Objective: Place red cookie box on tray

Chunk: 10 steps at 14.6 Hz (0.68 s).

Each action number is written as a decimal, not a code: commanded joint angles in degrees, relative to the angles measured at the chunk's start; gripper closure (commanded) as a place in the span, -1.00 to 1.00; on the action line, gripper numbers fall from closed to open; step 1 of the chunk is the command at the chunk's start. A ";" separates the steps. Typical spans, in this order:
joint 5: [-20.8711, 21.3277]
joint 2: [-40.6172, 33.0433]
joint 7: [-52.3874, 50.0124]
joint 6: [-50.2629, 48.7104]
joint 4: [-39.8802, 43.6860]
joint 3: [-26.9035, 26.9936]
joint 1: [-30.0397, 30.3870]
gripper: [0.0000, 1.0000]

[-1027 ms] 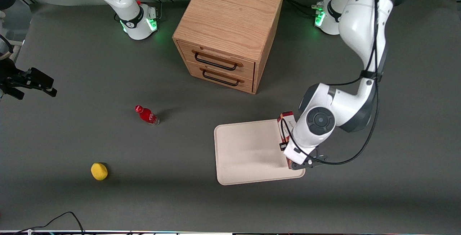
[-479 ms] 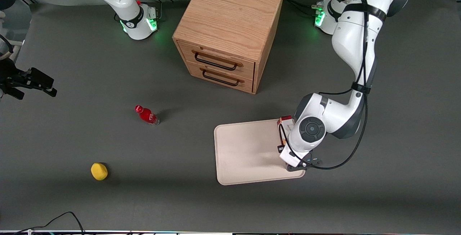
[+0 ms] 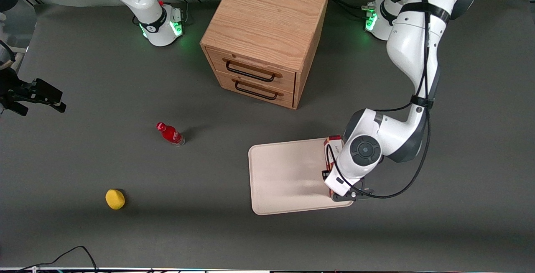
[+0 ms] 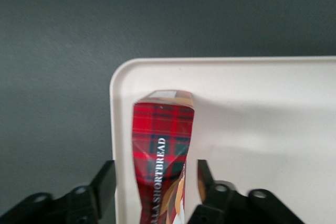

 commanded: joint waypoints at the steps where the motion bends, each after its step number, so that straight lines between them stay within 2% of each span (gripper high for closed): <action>1: 0.68 -7.27 4.06 -9.37 -0.79 0.76 0.39 -1.00; 3: -0.02 -13.95 12.31 -16.42 -2.54 0.59 4.33 -1.00; 6: -0.29 -22.83 21.47 -21.79 -7.28 0.59 9.52 -1.00; 10: -1.08 -35.04 28.69 -22.87 -18.60 0.67 13.57 -1.00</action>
